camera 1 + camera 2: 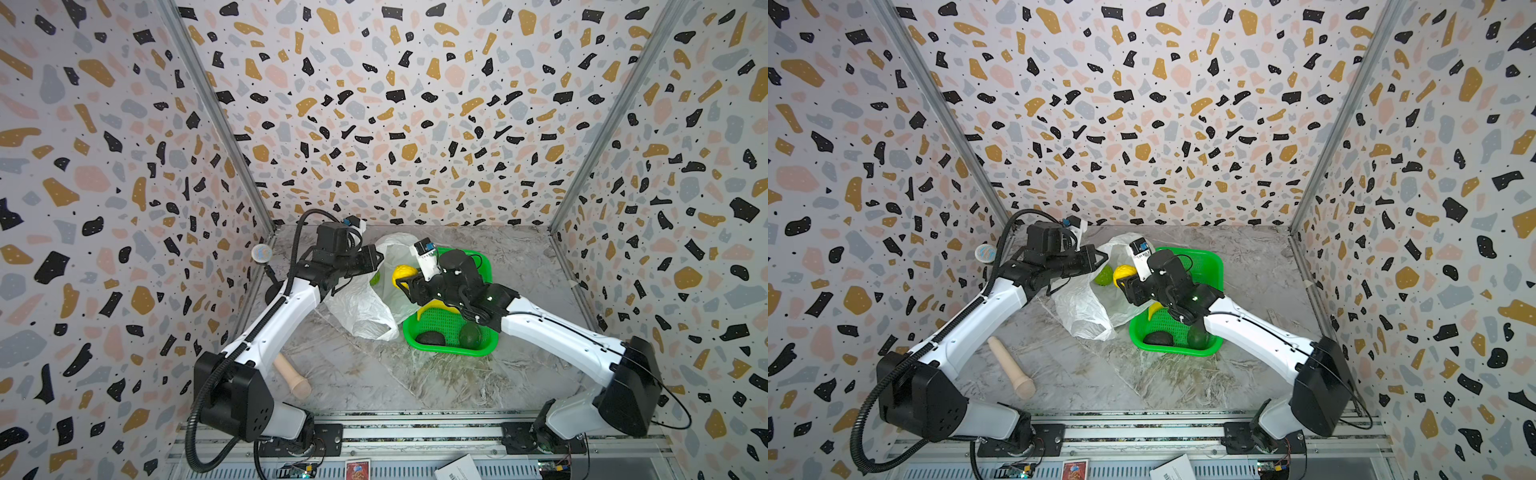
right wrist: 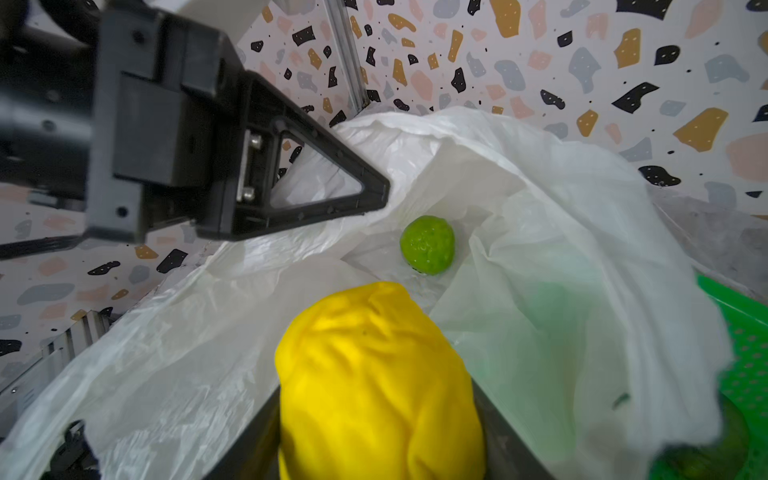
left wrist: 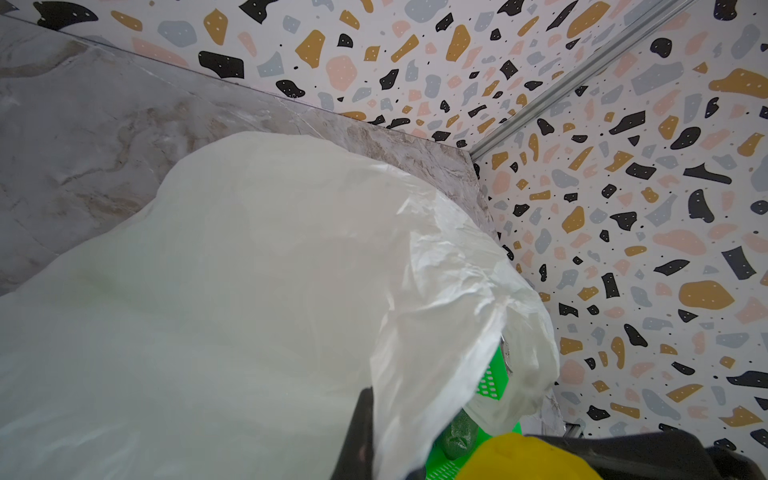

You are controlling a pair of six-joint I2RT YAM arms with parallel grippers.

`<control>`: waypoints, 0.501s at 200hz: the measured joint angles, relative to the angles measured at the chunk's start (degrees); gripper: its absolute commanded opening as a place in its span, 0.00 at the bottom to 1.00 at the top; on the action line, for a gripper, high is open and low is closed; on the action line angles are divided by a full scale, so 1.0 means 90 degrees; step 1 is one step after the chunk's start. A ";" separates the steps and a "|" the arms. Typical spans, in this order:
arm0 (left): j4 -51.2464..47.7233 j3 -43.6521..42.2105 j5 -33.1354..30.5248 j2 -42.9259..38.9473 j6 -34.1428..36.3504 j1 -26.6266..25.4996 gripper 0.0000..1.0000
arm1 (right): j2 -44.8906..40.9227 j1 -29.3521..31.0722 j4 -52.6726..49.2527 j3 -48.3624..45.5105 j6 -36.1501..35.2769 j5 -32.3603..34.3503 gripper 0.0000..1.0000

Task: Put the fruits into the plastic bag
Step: 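Carry the lemon over the bag mouth and open the right gripper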

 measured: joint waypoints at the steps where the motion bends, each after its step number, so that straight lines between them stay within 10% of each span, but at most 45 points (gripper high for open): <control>1: 0.0000 0.0000 0.0000 0.0000 0.0000 0.0000 0.00 | 0.0044 0.0000 -0.0019 0.0044 0.0000 -0.0010 0.69; 43: 0.0000 -0.0012 0.0002 0.0000 -0.0041 0.0000 0.00 | 0.0913 0.0000 -0.0318 0.1100 -0.0100 -0.0080 0.97; 100: 0.0002 -0.0012 0.0034 0.0000 -0.0046 0.0000 0.00 | 0.0294 -0.0073 -0.0347 0.0738 -0.0148 0.0265 0.96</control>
